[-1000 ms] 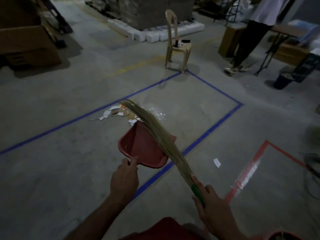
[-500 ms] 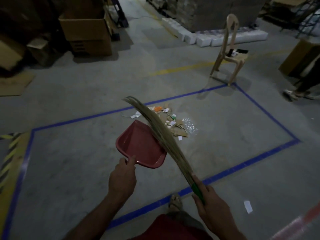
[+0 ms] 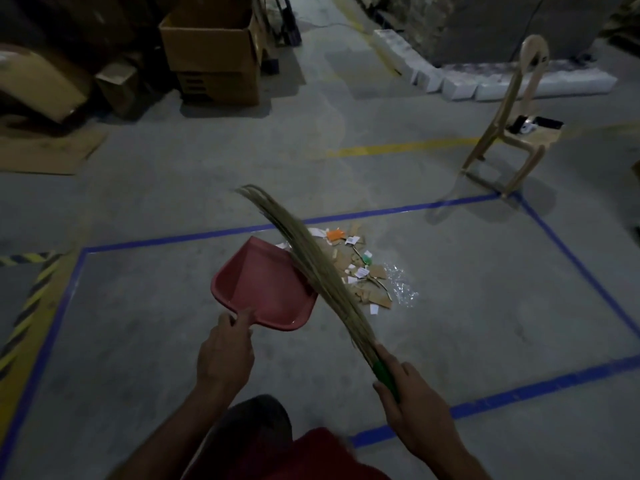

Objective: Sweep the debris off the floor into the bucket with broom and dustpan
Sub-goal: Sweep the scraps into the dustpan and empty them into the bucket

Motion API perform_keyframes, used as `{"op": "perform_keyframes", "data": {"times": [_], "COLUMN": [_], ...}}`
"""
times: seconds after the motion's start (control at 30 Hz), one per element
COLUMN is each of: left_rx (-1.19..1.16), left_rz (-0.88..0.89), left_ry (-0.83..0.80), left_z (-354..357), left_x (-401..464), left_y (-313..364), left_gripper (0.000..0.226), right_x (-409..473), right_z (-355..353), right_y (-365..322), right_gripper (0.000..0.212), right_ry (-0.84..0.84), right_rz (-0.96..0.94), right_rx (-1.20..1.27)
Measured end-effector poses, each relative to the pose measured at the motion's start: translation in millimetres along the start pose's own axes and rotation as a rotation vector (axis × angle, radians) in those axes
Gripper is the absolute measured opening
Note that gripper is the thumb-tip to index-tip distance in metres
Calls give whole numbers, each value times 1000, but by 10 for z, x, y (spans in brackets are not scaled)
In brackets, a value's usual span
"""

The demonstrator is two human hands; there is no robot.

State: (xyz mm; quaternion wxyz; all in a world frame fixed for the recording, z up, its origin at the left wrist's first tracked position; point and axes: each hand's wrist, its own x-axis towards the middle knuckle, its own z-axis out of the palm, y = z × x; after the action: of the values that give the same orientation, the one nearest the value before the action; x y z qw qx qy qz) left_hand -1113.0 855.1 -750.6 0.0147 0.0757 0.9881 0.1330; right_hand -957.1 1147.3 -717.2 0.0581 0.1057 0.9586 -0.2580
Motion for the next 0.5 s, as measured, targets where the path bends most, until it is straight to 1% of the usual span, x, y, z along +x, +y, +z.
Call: {"op": "perform_keyframes", "data": {"times": [0.13,0.27,0.43,0.5], "left_rx": [-3,5,43,64], "left_rz": [-8,-42,-62,-64], "left_ry": [-9,-47,-125,-166], "left_z": [80,145,166,190], "left_x": [491,1001,1630,1873], "left_y": [-208,-478,-836,-959], "left_gripper": [38,35,34,37], "right_x": [532,1035,1572,1751], "right_z": [24,90,127,182], "right_y": [-158,-285,-411,-402], "right_gripper": [66,67,67,67], "right_ry": [-33,-55,-80,-106], "right_rz": [10,79,144,187], "right_rx": [11,-10,-30,-51]}}
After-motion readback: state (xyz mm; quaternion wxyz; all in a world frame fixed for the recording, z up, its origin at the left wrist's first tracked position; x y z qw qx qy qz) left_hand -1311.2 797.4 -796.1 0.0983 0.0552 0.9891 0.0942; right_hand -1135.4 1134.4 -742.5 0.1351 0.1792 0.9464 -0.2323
